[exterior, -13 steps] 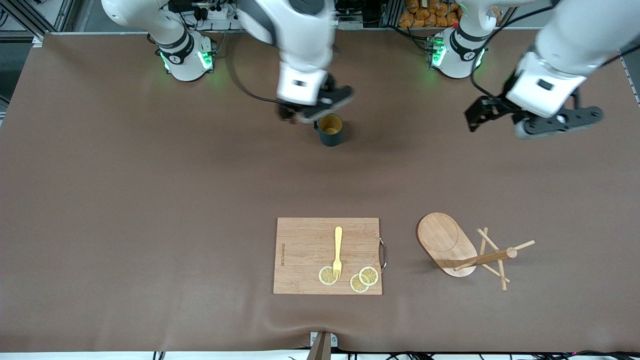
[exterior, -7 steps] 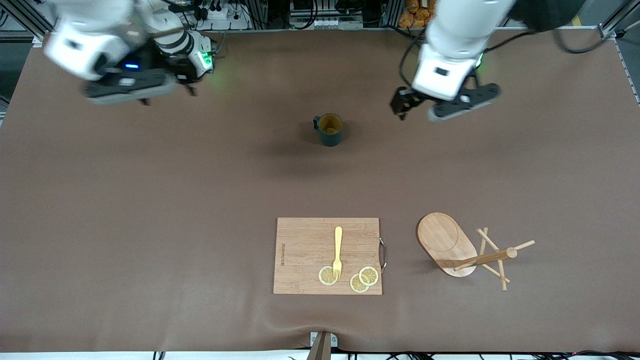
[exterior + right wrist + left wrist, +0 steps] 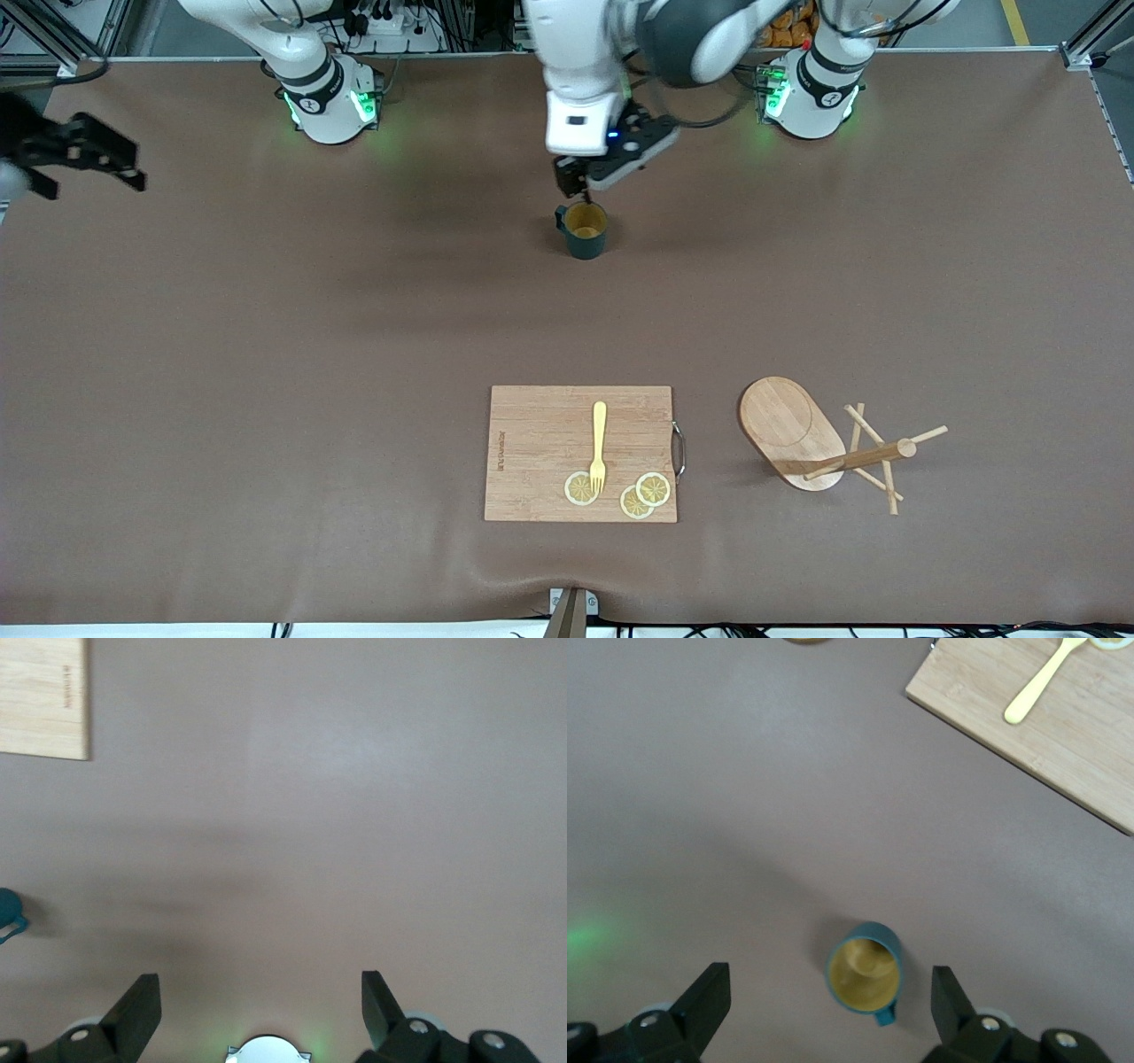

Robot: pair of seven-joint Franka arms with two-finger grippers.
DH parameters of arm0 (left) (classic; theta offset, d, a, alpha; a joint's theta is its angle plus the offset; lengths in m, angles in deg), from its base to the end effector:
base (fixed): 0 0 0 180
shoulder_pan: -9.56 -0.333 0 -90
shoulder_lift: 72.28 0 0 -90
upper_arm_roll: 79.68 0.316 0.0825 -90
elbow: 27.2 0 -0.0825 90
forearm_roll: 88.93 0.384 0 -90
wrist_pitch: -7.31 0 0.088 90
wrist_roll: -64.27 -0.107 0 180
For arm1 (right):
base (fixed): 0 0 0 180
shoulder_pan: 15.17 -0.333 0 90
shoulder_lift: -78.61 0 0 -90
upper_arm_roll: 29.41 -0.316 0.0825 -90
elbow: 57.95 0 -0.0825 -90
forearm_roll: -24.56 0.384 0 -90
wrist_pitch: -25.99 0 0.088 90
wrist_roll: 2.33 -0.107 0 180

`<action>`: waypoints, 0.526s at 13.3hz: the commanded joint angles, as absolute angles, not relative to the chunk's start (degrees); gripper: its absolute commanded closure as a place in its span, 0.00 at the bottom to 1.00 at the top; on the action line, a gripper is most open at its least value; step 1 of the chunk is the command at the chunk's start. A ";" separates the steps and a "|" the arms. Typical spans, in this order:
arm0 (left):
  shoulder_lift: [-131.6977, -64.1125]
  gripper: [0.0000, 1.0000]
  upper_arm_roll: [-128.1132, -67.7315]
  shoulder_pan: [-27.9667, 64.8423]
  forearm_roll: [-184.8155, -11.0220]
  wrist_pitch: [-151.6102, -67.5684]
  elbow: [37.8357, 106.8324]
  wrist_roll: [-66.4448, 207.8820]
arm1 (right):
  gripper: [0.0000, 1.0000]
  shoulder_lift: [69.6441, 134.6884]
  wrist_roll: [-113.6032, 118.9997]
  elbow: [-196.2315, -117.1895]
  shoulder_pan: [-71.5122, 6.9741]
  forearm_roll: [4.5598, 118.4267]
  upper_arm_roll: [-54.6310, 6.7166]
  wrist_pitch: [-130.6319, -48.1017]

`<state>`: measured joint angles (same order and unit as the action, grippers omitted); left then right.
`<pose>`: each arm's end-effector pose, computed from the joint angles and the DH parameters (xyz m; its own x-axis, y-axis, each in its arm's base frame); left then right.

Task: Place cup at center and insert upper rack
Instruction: 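Withdraw the right gripper while the left gripper moves above the mug, then lower the left gripper and grasp the mug handle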

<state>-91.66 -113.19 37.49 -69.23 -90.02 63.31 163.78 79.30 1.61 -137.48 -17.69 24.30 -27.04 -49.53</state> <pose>0.3641 -0.5174 0.4577 0.8177 0.5501 0.1694 0.5722 -0.8088 -0.1357 0.5296 0.0010 0.6807 0.9942 0.0701 -0.0821 0.0703 -0.9975 -0.0007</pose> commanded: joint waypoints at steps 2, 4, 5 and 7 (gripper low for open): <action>-98.90 0.00 -112.47 44.35 -64.50 -89.46 59.02 174.80 | 0.00 78.88 1.53 -141.00 -14.73 24.21 -28.35 -53.01; -101.19 0.00 -112.55 47.34 -61.70 -89.46 59.02 182.71 | 0.00 78.96 1.53 -141.18 -14.82 24.21 -28.35 -54.08; -102.07 0.00 -112.47 49.18 -59.94 -89.46 58.93 185.96 | 0.00 78.97 1.53 -141.45 -14.82 24.12 -28.35 -54.25; -104.09 0.00 -112.21 51.56 -58.00 -89.28 58.93 191.86 | 0.00 78.96 1.45 -141.80 -14.82 24.12 -28.35 -53.99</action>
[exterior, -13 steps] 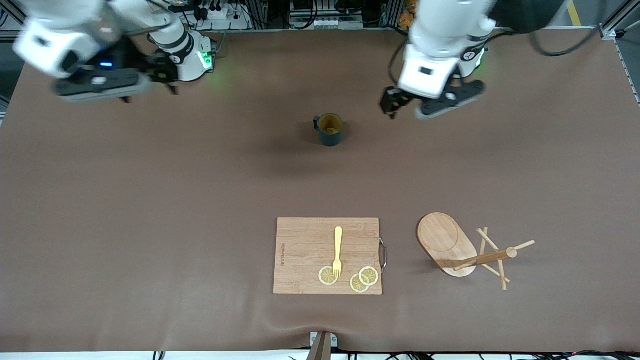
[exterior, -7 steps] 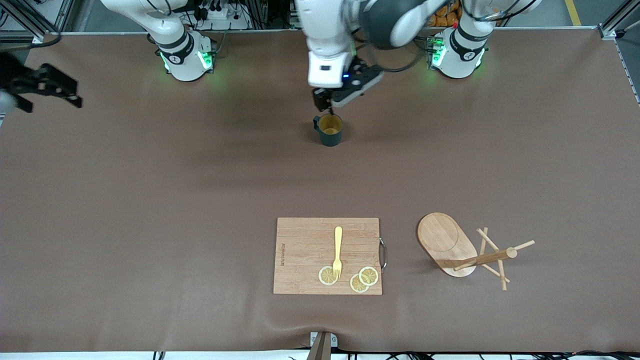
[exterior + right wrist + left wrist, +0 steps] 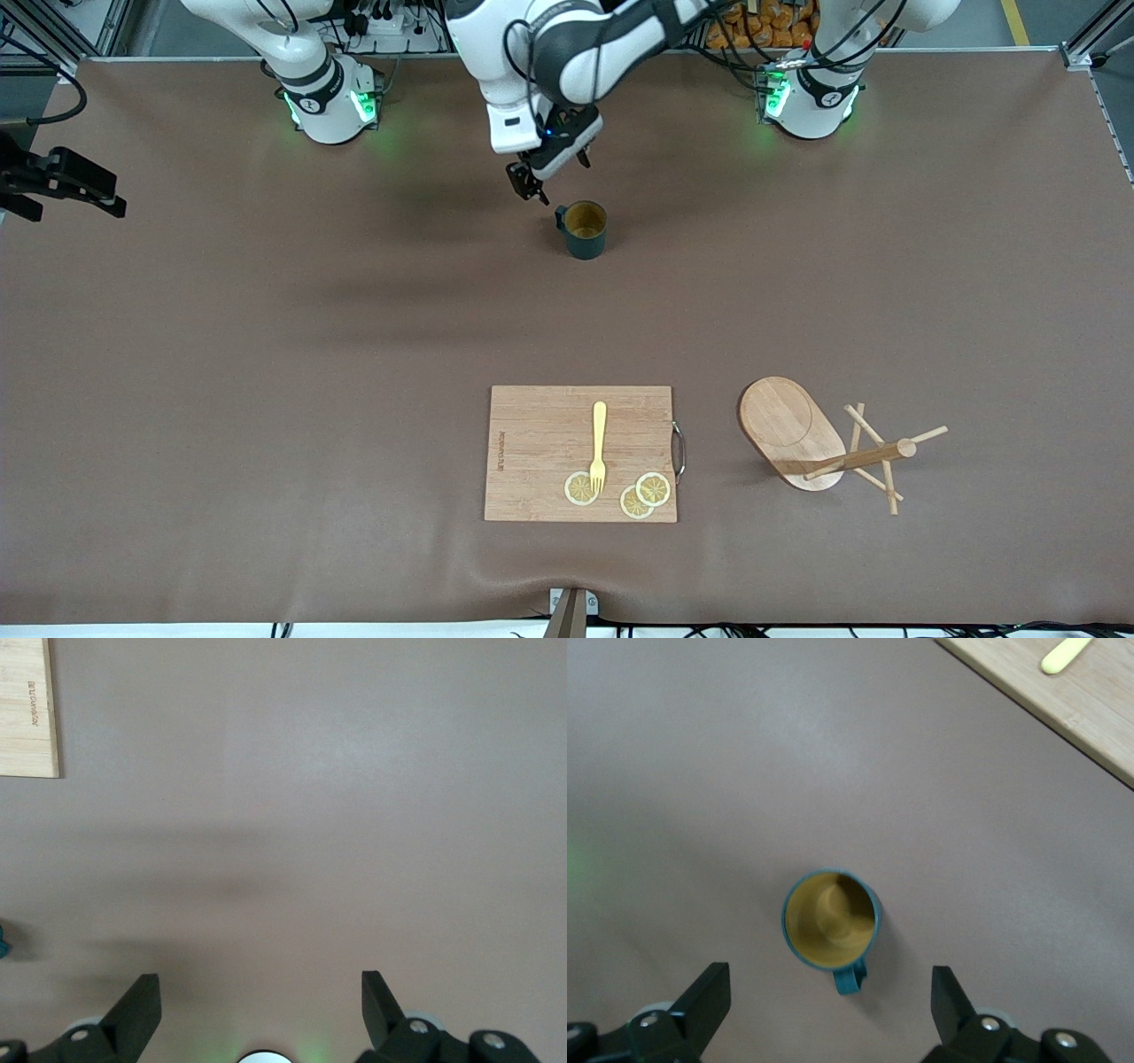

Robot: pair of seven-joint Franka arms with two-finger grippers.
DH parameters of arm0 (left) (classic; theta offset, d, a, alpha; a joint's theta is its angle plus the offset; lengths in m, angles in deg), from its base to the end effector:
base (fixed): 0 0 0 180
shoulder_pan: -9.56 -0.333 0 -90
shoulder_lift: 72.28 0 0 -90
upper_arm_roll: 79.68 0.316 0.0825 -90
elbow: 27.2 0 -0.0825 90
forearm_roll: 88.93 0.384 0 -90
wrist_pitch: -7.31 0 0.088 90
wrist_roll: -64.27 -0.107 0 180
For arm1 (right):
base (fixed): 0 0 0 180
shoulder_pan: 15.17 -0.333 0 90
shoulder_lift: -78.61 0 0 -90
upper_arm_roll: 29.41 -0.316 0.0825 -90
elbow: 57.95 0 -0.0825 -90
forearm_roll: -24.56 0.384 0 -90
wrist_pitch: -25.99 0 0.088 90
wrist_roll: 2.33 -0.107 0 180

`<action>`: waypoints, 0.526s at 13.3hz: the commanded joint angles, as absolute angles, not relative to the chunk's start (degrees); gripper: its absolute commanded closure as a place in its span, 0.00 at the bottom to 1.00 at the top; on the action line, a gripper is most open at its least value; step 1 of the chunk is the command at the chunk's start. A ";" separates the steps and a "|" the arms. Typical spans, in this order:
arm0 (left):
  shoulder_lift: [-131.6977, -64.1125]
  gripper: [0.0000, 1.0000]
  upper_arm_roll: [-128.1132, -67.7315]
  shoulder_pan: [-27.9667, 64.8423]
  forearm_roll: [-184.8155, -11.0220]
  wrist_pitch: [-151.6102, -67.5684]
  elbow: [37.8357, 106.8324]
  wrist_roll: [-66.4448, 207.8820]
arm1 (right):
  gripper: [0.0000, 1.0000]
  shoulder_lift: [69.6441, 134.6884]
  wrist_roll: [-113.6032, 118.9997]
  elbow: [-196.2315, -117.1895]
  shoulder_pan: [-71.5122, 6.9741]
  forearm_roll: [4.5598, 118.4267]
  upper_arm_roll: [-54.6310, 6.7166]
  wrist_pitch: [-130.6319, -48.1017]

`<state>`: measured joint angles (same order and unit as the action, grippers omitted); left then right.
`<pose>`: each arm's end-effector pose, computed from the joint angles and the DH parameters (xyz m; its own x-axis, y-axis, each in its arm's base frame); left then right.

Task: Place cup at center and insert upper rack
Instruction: 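Lower the left gripper and grasp the mug handle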

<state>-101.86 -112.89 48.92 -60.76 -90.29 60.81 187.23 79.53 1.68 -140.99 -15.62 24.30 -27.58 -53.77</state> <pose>0.2890 -0.5909 0.3754 0.6967 0.6557 0.2911 0.7066 -0.6973 -0.1203 0.5405 -0.0134 0.6569 0.9963 0.0451 -0.0734 0.0452 -0.9990 -0.0001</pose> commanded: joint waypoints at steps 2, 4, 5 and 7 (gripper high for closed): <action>-106.11 0.00 -110.54 56.03 -55.54 -88.67 59.02 195.56 | 0.00 78.88 0.75 -141.80 -14.82 24.21 -28.35 -53.90; -108.05 0.00 -106.60 61.74 -53.69 -88.14 59.02 198.20 | 0.00 78.96 0.57 -141.97 -14.73 24.21 -28.35 -53.47; -109.27 0.00 -104.23 64.29 -53.51 -87.88 59.02 198.30 | 0.00 78.88 0.39 -142.32 -14.64 24.21 -28.26 -53.03; -111.56 0.00 -100.70 68.35 -53.16 -87.09 58.93 197.95 | 0.00 79.05 0.22 -142.94 -13.77 24.21 -28.26 -52.94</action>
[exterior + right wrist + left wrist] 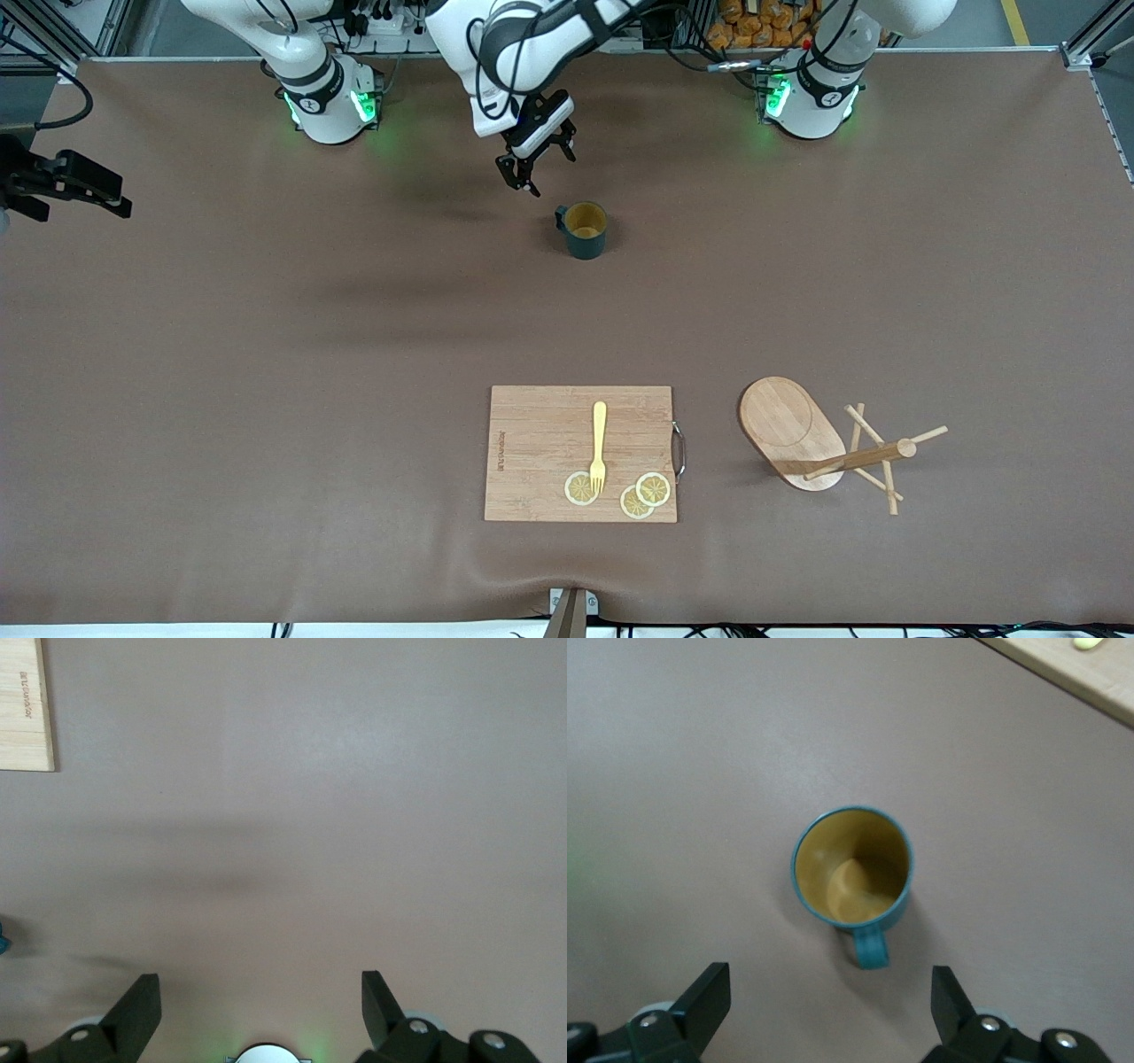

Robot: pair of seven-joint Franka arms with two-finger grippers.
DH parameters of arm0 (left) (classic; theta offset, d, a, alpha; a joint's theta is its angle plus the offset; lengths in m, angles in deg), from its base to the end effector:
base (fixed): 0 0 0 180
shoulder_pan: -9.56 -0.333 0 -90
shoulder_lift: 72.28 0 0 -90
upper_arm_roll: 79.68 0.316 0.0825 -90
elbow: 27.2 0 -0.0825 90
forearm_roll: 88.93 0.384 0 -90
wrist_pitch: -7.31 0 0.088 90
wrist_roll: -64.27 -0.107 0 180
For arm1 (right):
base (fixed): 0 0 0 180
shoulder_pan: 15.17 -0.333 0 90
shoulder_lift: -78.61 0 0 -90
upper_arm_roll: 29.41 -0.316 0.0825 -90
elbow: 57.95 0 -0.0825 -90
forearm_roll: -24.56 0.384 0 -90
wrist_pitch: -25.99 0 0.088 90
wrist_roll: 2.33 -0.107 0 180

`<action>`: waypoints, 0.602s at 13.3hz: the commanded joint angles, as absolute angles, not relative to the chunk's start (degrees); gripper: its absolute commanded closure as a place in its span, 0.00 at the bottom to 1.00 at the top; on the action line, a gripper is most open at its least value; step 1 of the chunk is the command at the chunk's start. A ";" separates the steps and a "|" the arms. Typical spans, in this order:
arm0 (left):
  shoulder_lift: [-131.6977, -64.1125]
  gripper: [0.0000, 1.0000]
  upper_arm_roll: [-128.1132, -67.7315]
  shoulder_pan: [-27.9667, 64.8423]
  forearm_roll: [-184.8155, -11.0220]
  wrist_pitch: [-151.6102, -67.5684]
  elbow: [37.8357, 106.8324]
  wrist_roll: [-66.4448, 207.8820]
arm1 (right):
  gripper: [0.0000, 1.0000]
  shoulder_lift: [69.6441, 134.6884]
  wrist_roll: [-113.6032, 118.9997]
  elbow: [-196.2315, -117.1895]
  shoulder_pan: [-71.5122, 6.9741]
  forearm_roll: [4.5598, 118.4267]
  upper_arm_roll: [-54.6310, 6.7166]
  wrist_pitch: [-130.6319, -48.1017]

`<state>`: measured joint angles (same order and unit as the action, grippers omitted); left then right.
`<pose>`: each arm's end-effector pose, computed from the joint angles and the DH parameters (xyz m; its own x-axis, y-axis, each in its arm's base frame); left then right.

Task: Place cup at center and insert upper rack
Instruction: 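Lower the left gripper and grasp the mug handle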

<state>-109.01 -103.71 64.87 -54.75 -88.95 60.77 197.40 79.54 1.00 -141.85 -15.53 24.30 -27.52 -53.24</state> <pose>0.2114 -0.6226 0.2800 0.6585 0.5795 0.4802 0.7077 -0.6939 -0.1332 0.5396 -0.0148 0.6493 0.9947 0.0306 -0.0977 0.0307 -0.9995 -0.0006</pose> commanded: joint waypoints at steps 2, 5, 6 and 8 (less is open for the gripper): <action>-112.71 0.00 -100.25 68.71 -53.07 -87.00 58.93 197.95 | 0.00 79.23 0.22 -143.38 -13.68 24.30 -28.26 -52.59; -114.03 0.00 -100.25 68.71 -51.84 -87.00 58.32 197.95 | 0.00 79.67 -1.89 -143.38 -13.68 24.47 -28.26 -52.50; -114.38 0.01 -100.16 68.71 -51.84 -87.00 58.14 197.86 | 0.00 79.84 -1.81 -143.38 -13.68 24.47 -28.26 -52.58; -114.64 0.02 -98.50 68.80 -51.75 -87.43 56.13 198.04 | 0.00 80.02 -1.72 -143.29 -13.85 24.47 -28.26 -52.50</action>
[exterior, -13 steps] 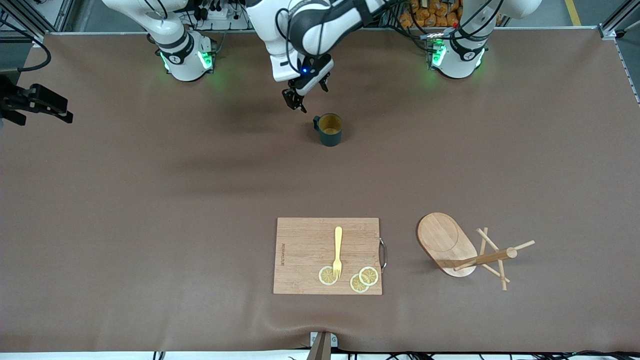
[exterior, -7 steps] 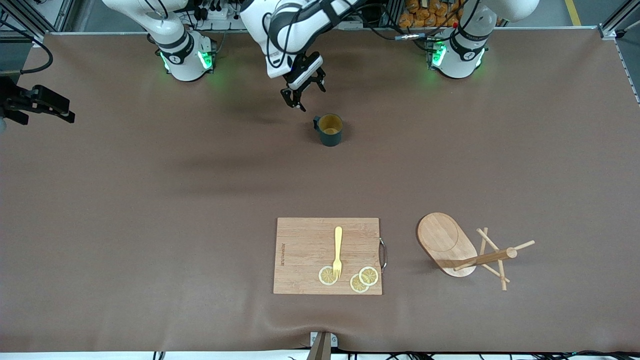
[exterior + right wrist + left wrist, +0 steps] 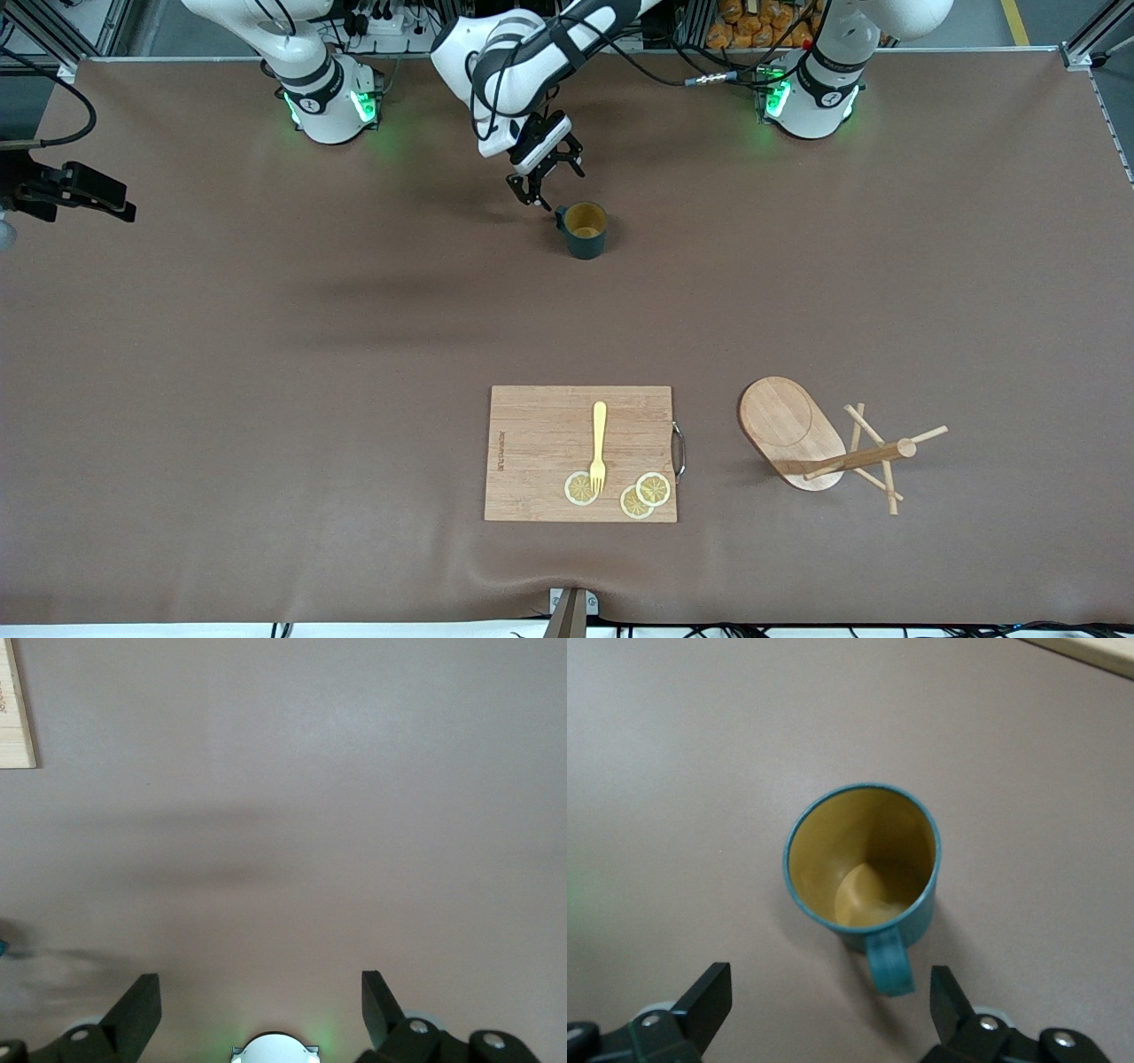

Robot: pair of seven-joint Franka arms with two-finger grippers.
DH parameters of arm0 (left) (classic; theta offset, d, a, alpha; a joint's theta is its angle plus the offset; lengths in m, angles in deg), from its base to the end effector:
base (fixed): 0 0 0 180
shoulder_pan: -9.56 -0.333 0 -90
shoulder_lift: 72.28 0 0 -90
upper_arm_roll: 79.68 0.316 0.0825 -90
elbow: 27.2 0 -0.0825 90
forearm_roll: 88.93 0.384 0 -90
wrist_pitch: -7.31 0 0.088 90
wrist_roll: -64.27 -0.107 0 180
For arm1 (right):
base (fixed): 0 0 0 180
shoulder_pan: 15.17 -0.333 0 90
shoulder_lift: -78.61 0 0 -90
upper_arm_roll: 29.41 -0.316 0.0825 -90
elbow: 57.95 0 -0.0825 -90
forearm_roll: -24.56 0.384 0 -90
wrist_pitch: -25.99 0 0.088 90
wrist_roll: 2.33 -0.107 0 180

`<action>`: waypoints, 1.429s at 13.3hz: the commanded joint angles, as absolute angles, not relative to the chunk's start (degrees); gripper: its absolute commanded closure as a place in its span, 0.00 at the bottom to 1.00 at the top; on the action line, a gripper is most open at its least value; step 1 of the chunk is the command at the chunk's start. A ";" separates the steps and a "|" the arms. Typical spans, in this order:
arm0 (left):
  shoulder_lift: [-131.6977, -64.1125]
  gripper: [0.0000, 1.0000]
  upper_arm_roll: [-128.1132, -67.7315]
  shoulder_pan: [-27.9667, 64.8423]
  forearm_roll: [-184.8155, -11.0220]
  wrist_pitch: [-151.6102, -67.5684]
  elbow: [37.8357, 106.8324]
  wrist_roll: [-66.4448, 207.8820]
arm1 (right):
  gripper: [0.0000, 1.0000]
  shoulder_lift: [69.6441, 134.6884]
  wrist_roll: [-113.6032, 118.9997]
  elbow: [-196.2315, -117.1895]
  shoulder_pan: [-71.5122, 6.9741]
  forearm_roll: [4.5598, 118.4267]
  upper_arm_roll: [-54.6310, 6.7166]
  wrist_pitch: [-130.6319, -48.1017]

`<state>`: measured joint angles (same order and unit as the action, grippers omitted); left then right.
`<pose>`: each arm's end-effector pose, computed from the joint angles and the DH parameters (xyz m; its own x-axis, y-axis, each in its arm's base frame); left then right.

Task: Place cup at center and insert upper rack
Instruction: 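Lower the left gripper and grasp the mug handle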

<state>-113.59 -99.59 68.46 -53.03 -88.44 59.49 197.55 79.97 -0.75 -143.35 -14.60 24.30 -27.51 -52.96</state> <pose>0.2133 -0.6211 0.2310 0.6520 0.5291 0.5432 0.7026 -0.6909 -0.1704 0.5408 -0.0236 0.6331 0.9906 -0.0161 -0.1360 -0.0160 -0.9999 0.0016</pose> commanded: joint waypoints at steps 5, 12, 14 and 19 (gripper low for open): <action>-118.33 0.04 -97.26 69.68 -49.47 -88.23 52.43 203.92 | 0.00 80.19 -1.98 -142.77 -12.98 28.51 -28.35 -52.14; -119.57 0.16 -97.35 69.86 -49.46 -88.23 52.34 213.41 | 0.00 80.81 -1.72 -142.77 -12.80 28.69 -28.35 -52.06; -119.48 0.27 -97.26 69.86 -49.55 -88.14 52.34 213.77 | 0.00 80.99 -1.72 -142.77 -12.71 28.69 -28.26 -52.06; -119.66 0.32 -97.26 69.68 -51.21 -88.14 52.51 215.34 | 0.00 81.78 -1.54 -142.59 -12.71 28.78 -28.26 -52.23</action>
